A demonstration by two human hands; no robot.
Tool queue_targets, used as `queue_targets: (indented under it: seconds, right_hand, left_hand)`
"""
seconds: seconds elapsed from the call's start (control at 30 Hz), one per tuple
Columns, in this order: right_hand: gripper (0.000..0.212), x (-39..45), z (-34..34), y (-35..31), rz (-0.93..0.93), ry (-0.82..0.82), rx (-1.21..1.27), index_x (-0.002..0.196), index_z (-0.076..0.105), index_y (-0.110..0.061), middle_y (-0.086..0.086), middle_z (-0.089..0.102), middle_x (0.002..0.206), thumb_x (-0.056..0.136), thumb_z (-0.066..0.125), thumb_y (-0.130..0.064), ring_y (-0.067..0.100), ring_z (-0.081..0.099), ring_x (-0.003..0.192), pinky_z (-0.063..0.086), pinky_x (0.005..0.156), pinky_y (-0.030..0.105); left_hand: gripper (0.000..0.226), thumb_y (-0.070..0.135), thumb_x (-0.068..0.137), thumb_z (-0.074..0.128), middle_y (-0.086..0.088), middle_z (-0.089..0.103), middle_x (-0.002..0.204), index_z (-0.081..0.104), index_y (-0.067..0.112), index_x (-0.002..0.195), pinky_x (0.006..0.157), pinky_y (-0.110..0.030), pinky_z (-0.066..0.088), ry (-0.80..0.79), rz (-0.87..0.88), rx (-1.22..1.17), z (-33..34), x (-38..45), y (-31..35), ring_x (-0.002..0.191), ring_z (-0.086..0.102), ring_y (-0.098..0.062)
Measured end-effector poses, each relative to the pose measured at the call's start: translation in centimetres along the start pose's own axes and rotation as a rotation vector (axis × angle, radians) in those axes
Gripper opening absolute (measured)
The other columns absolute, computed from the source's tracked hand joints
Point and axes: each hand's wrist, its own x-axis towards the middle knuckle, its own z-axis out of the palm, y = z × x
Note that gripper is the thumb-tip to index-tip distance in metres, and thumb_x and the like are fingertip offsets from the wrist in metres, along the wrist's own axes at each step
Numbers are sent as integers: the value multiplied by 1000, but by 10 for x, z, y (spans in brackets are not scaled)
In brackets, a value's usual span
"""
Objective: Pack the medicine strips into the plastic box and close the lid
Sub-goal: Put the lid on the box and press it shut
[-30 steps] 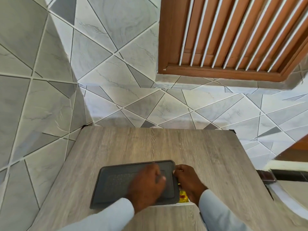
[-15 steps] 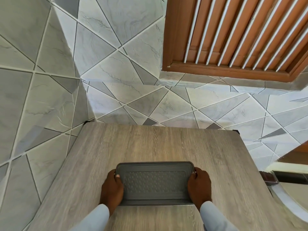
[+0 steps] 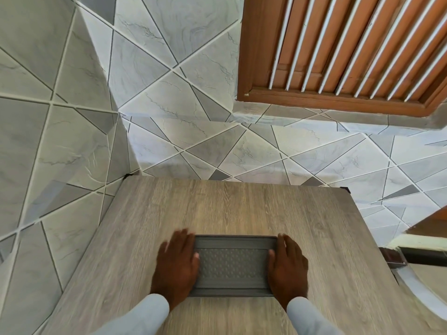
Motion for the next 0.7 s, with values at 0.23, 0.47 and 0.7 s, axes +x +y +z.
queue_targets:
  seconds: [0.23,0.47,0.7]
  right_hand:
    - [70,-9,12,-28,-315,-178,-242,144,40,-12,10,38,152,95,18,-58,26,28,143,16,112,50]
    - [70,-6,17,-25,-295,-214,-260,145,38,-12,10,37,152,92,32,-57,26,30,143,16,111,51]
    - [71,-4,22,-23,-312,-191,-246,146,37,-13,10,36,153,90,34,-57,26,27,144,16,111,51]
  left_hand:
    - [68,53,92,35,-7,33,154,34,12,145,108,-47,17,-168,372,226,22,11,55,143,25,-22]
    - [73,57,90,35,-9,33,153,35,8,144,109,-50,16,-264,344,254,37,15,52,144,24,-23]
    - [75,57,86,40,-8,35,152,36,9,144,109,-51,16,-196,349,222,39,17,51,143,27,-22]
